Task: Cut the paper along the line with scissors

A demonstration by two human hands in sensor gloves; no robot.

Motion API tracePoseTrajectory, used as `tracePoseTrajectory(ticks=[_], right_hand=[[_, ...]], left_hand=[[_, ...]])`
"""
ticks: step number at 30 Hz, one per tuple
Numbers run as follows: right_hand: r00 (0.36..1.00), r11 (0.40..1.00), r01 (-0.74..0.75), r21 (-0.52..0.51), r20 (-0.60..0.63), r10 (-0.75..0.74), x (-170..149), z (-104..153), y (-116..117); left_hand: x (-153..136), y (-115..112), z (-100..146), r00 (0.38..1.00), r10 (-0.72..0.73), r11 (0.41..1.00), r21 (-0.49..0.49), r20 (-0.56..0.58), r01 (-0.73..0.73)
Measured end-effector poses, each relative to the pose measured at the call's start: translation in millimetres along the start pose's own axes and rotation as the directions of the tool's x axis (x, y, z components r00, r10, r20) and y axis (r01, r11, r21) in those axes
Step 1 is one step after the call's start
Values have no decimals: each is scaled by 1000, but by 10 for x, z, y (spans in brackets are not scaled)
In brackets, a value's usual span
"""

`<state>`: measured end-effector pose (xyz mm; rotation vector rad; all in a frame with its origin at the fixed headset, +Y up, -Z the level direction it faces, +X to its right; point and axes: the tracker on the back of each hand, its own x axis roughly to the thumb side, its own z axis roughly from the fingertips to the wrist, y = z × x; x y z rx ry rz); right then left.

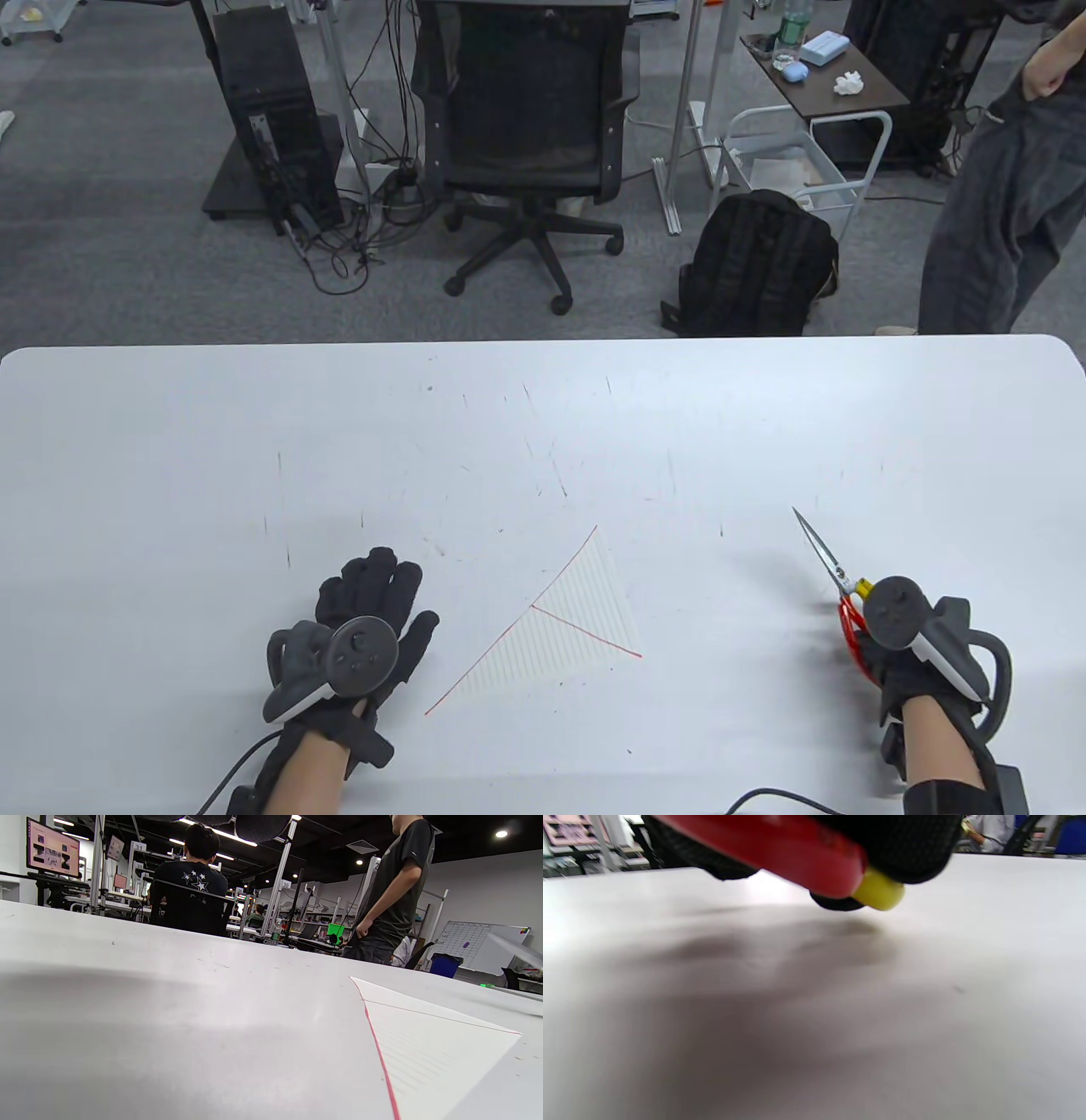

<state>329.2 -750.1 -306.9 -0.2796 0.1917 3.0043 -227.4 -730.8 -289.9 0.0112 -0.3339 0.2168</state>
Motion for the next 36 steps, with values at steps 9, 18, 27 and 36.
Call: tracePoseTrajectory(ticks=[9,18,27,36], right_hand=[[906,946,323,-18,294,-304,577,264,-178],[748,797,603,20,332,-574,693,385,-89],[690,724,689,6,301,-659,627,376,-67],[727,753,657,-42,302,-617,628,372,-60]], left_hand=[[-2,21,9,1000,-12,1000,10,3,12],[25,-10,8,1000,-17,1000,-9,16,17],[372,-266,-102,965,200,927,-351,169,-131],[543,-626,-189,968,179,801,-597,175,-40]])
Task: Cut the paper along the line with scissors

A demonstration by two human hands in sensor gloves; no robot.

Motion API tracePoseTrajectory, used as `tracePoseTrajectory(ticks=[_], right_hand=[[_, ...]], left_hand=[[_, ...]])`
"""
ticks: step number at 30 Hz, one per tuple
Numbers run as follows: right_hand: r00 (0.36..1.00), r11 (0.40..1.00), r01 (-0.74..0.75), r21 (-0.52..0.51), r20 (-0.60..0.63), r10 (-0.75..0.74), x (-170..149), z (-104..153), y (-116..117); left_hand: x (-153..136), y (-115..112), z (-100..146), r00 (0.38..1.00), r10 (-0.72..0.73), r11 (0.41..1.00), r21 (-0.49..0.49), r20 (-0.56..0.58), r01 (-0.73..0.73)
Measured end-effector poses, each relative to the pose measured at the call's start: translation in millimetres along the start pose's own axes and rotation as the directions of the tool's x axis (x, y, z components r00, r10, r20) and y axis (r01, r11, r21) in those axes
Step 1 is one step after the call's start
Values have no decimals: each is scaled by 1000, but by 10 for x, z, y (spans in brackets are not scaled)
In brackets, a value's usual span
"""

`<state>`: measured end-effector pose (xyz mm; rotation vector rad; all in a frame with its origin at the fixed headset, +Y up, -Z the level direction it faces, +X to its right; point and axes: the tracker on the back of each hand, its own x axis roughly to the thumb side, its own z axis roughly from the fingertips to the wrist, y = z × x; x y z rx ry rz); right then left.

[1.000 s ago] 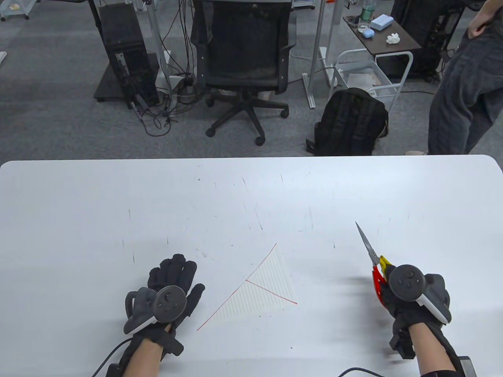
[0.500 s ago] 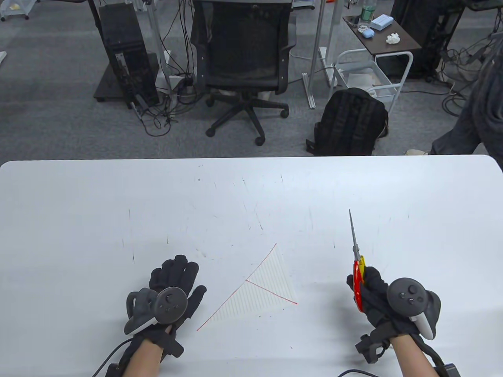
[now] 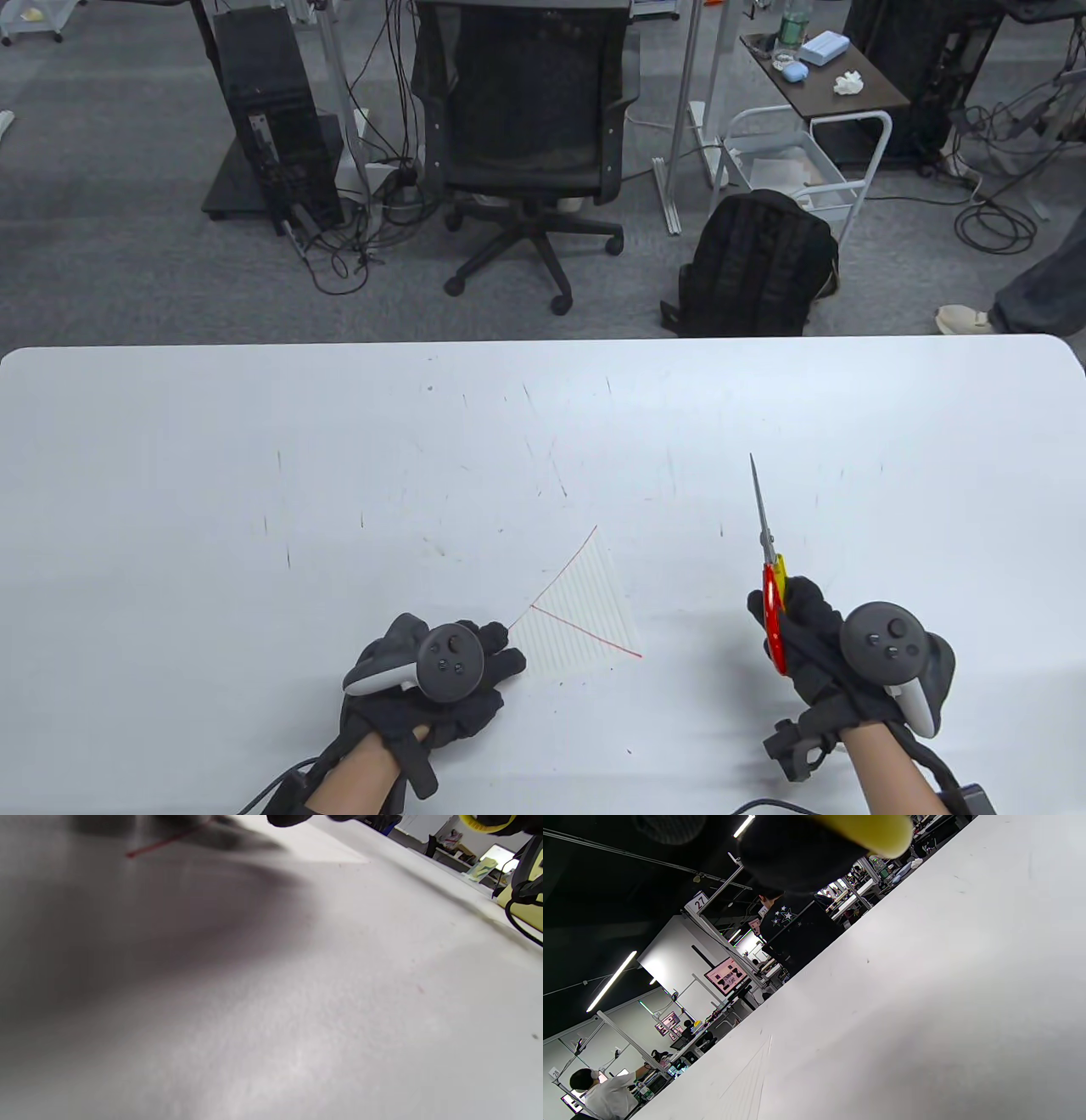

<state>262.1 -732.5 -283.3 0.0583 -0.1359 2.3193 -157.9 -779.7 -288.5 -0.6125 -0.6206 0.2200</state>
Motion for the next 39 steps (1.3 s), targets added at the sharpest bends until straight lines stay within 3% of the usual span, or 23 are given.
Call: tracePoseTrajectory(ticks=[4,14,18,19,22,24,27,32,39], right_hand=[[1000,1000,-17,-8,-10,17,-11,1,-7],[999,999,-35,12,-17,35,-24,-7,7],[999,999,-41,17,-10,42,-25,-10,12],[999,999,-42,18,-10,43,-25,-11,12],[999,999,-49,19,-10,49,-25,-10,12],[999,998,-53,21,-9,53,-24,-11,14],[998,998,-59,31,-4,59,-18,-10,25],[998,997,-68,40,7,68,-12,-12,38],[995,994,-100,54,5,100,-9,-6,58]], left_hand=[[-22,5,-5,998,-54,998,12,-27,55],[-255,104,91,997,0,990,138,-76,10],[-271,161,161,966,-143,954,231,-215,192],[-261,165,163,954,-170,948,224,-245,227],[-209,150,131,882,-290,944,41,-372,327],[-190,161,104,836,-368,917,-11,-406,399],[-215,182,89,858,-292,941,34,-423,337],[-241,183,79,877,-229,964,26,-422,264],[-163,159,119,882,-276,928,132,-382,348]])
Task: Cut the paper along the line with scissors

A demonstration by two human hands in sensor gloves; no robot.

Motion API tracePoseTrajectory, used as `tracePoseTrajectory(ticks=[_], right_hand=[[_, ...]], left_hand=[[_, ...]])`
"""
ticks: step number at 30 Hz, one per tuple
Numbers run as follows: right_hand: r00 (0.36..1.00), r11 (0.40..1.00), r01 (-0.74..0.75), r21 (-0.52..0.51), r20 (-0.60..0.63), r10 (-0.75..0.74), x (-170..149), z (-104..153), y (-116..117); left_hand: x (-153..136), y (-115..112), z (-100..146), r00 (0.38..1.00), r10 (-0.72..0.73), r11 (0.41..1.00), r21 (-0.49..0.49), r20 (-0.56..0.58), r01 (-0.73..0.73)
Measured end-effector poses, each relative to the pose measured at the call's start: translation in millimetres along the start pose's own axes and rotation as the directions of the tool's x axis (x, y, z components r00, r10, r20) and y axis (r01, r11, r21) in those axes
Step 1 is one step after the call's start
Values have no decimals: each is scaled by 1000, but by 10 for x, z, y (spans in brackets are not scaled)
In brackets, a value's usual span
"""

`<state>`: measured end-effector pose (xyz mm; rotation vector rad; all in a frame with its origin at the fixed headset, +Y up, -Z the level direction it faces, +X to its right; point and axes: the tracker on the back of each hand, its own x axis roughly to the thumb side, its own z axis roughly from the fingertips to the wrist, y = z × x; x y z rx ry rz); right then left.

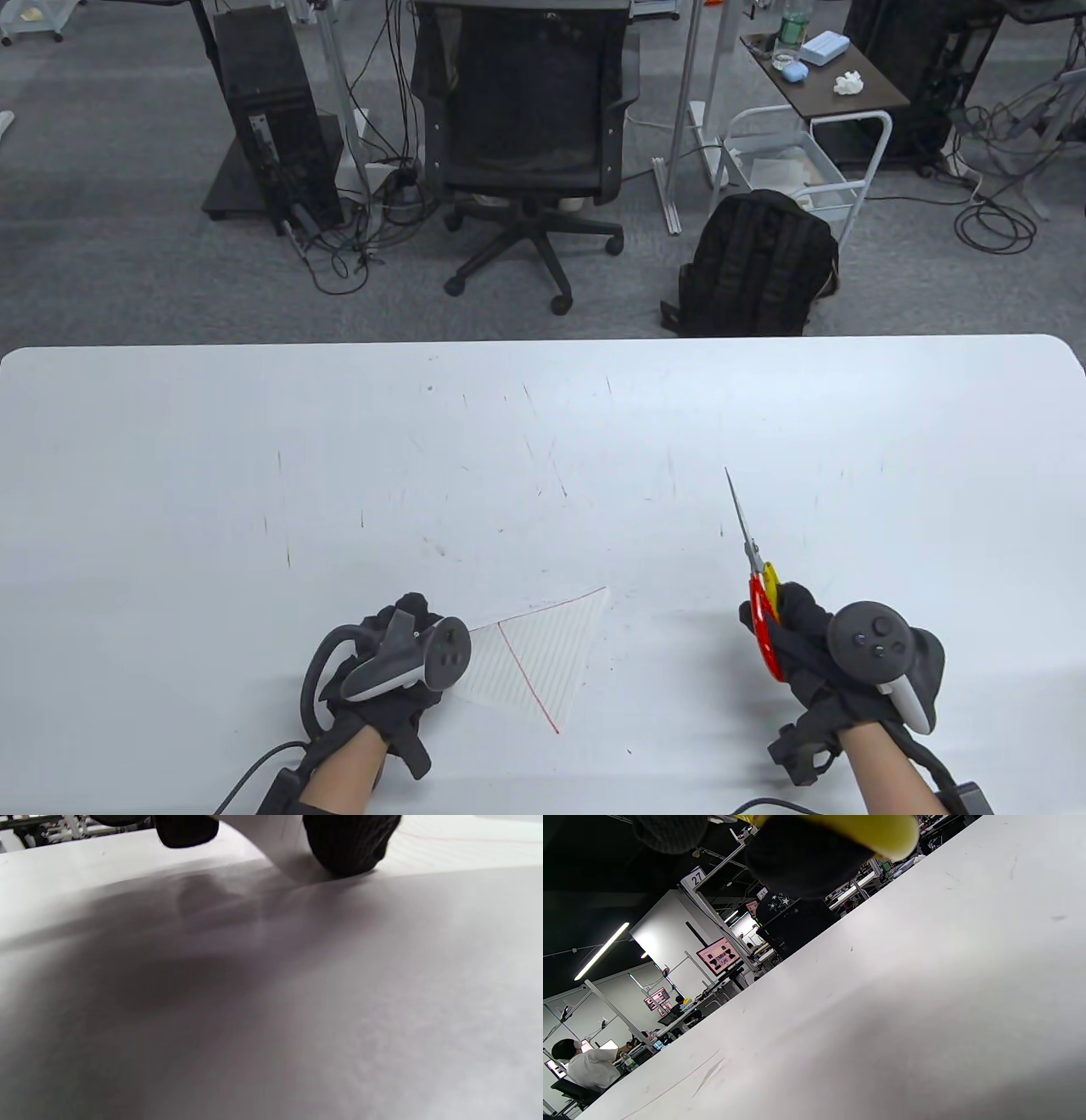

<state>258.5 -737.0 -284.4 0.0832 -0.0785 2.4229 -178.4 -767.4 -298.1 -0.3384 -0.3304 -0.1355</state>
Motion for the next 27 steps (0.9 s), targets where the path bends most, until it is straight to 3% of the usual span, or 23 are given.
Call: tracePoseTrajectory(ticks=[4,6,10,14,15,19,23,27], right_hand=[[1000,1000,-21,-4,-3,21,0,-7,-12],[1000,1000,-12,12,1,12,3,-15,8],[994,992,-72,99,86,64,89,-24,57],[987,969,-65,240,161,26,169,-3,173],[983,941,-71,332,185,9,199,-3,226],[975,843,-83,532,220,-43,309,-17,341],[966,728,-49,683,218,-140,397,-37,479],[961,700,-72,711,237,-141,379,0,588]], left_hand=[[-167,117,92,980,196,973,115,32,-198],[-334,174,163,946,320,925,198,49,-323],[-528,209,236,884,462,845,267,73,-464],[-658,207,258,769,624,728,256,137,-636],[-698,187,254,727,669,692,230,154,-685],[-791,121,224,597,780,568,186,189,-801],[-829,110,218,556,804,530,171,210,-830],[-811,108,215,533,814,513,143,230,-846]])
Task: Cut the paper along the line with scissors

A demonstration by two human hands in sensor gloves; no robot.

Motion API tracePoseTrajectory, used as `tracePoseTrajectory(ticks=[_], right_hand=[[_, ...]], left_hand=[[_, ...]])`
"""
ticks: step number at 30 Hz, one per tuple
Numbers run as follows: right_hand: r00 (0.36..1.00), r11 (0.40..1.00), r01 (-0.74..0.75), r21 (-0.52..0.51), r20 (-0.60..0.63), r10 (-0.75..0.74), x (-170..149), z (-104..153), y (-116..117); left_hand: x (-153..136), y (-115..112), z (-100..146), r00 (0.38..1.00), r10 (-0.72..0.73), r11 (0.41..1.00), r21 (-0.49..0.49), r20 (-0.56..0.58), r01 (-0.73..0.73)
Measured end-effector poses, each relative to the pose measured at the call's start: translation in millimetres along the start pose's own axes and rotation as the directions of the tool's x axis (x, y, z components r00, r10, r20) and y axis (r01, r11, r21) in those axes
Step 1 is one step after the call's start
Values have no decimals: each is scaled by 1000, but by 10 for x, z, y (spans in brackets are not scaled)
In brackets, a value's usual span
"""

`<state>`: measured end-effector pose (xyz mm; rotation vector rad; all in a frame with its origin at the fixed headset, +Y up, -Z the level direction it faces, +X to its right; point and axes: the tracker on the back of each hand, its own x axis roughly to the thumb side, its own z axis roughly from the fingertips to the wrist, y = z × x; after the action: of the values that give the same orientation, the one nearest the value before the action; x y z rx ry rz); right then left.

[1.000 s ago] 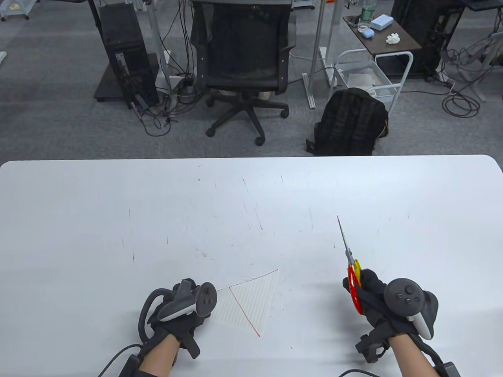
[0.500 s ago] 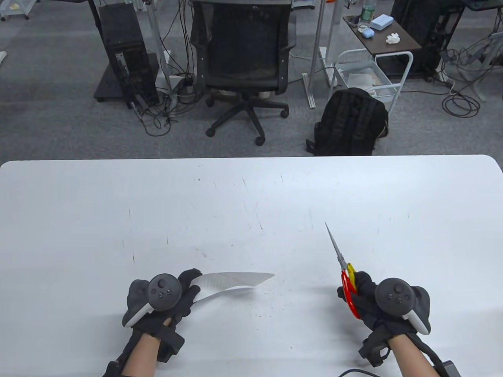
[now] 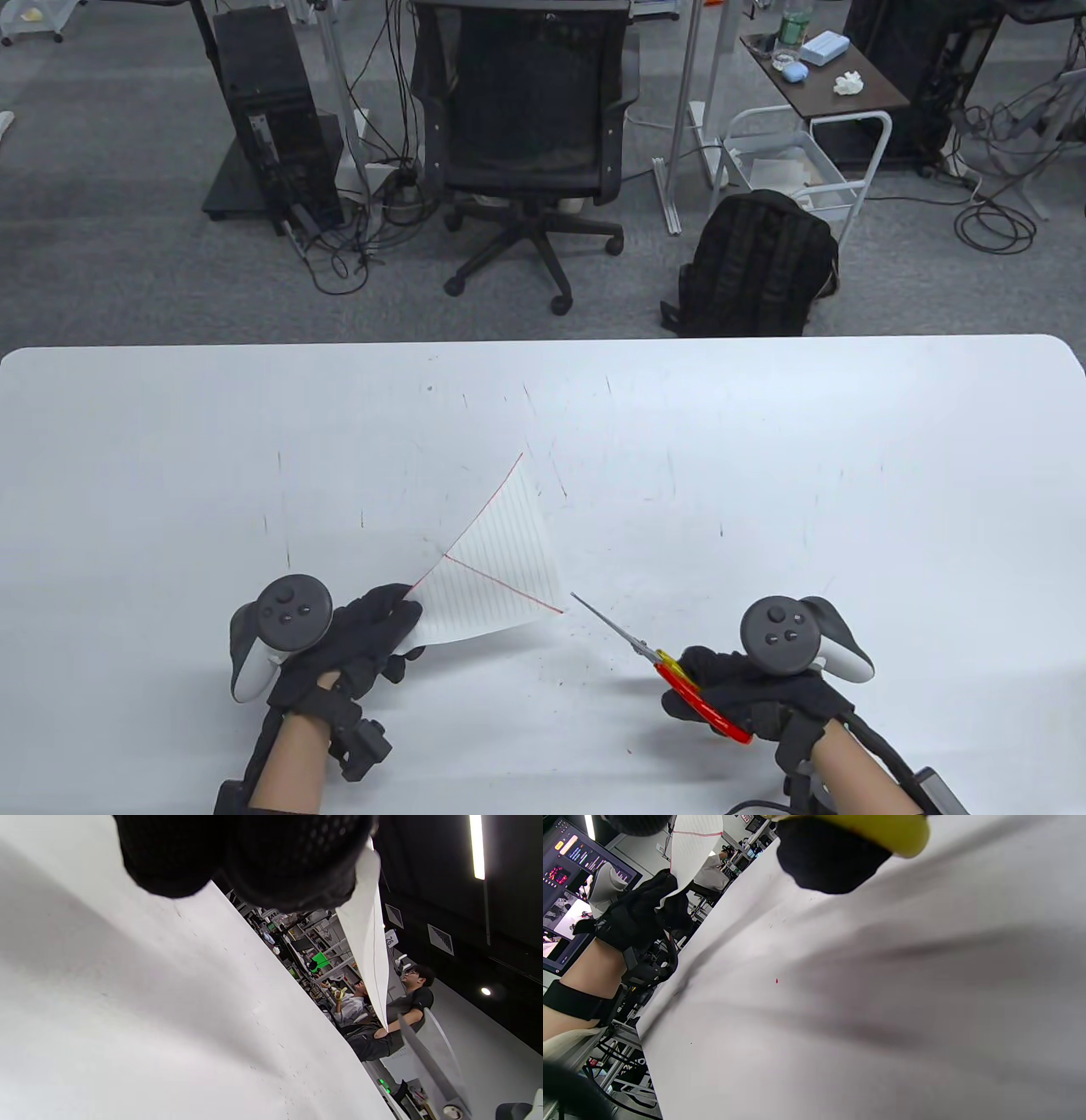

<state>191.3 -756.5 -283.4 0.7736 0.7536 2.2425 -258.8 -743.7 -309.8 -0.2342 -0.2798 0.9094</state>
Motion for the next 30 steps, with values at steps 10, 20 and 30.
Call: tracePoseTrajectory(ticks=[10,20,30], right_hand=[[999,1000,-9,24,42,8,32,-12,79],[998,1000,-3,31,60,1,34,-25,98],[998,999,-24,26,57,23,51,-33,123]], left_hand=[[1,-63,-32,998,52,995,-85,26,-50],[37,-111,-42,997,52,991,-126,50,-45],[57,-96,-29,997,53,992,-114,63,-45]])
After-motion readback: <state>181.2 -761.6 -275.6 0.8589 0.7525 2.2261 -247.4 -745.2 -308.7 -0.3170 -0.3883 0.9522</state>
